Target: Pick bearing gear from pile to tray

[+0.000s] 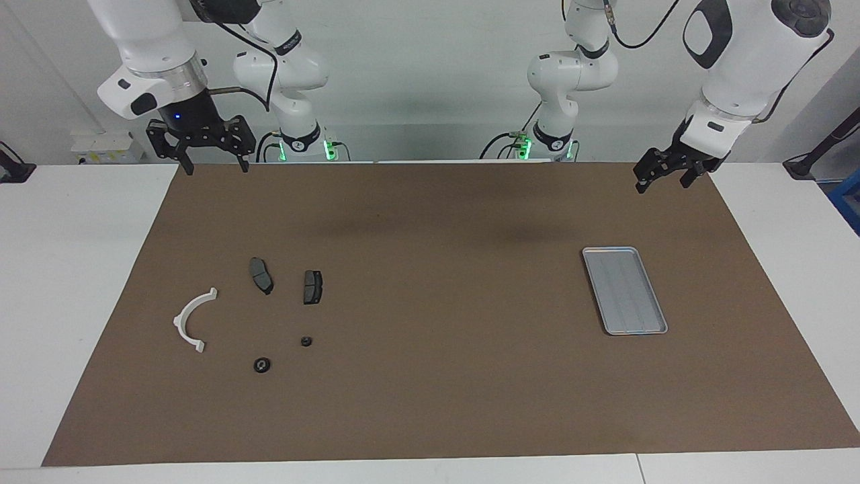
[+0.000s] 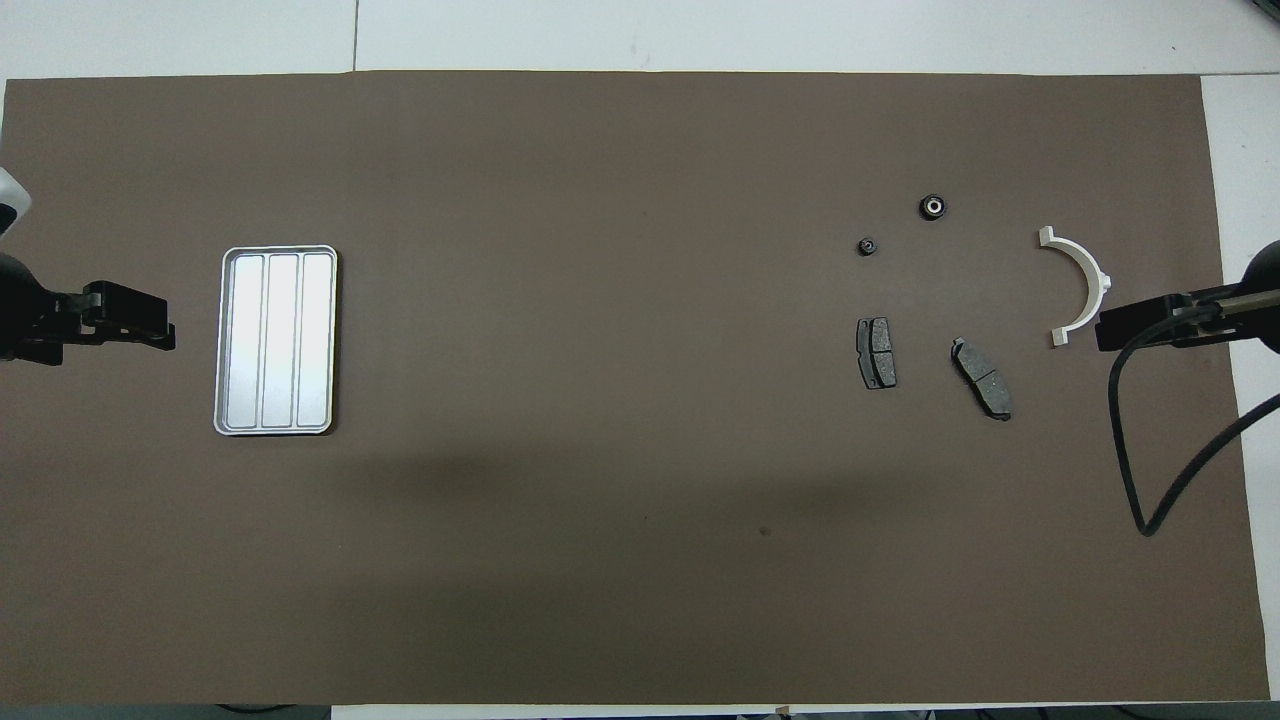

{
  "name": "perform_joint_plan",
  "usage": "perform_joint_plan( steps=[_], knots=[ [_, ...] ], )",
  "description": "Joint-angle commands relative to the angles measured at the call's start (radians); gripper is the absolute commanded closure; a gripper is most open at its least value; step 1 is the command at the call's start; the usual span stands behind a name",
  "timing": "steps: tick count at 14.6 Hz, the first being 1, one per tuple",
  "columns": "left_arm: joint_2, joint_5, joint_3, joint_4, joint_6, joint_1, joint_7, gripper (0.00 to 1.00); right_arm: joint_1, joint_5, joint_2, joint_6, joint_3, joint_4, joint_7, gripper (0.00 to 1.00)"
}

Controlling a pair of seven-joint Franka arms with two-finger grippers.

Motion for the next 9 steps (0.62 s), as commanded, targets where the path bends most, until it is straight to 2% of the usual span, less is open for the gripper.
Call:
perform_joint_plan(
  steps=[1, 9],
  knots=[
    [-0.013, 0.004, -0.003, -0.01, -0.009, 0.004, 0.006, 0.0, 0.0, 0.0, -0.009, 0.006, -0.001, -0.009, -0.014, 0.0],
    [-0.013, 0.004, -0.003, -0.01, -0.009, 0.004, 0.006, 0.0, -0.002, 0.003, -0.019, -0.005, -0.001, -0.009, -0.019, 0.0]
  ],
)
